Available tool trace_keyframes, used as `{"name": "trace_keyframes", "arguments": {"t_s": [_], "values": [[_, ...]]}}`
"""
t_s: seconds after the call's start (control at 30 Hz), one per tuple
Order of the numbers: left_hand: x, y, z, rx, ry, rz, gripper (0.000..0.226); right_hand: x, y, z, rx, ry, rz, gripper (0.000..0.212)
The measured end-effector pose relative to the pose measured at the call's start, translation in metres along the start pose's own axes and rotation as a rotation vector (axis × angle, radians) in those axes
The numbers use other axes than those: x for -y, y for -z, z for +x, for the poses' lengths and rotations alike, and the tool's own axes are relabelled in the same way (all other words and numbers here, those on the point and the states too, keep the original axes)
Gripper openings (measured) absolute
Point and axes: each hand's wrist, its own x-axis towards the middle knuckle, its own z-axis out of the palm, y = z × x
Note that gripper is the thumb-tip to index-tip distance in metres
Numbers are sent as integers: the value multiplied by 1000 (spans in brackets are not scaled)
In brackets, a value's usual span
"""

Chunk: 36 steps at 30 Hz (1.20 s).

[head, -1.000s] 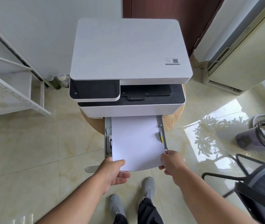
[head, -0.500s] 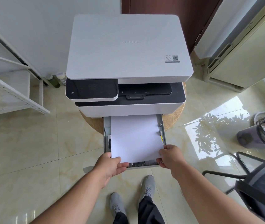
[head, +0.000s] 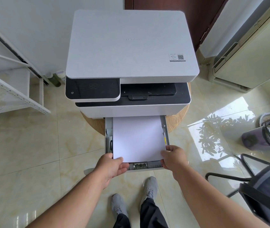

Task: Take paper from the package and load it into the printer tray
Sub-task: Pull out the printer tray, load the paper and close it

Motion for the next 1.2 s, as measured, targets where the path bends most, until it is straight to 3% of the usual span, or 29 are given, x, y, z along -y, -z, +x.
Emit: {"name": "trace_keyframes", "arguments": {"t_s": [0.17,0.37,0.67,0.83,0.97,1.07,1.2], "values": [[6,8,-7,-116,-75,126,11,-9,2,-9,-54,2,-30,12],[11,11,-9,-235,-213,295,17,-18,4,-9,-91,33,-104,21],[11,14,-12,-273,-311,599,18,-19,7,-11,-106,266,-762,33],[10,11,-20,-254,-421,826,22,-22,8,-24,-137,446,-828,35],[12,-1,-32,-320,-747,1053,16,-25,-2,-31,63,754,-916,36],[10,-7,-33,-377,-786,1124,15,-25,-10,-33,219,829,-1071,39],[6,-11,-31,-373,-922,1284,18,-28,-14,-29,243,891,-1186,44]]}}
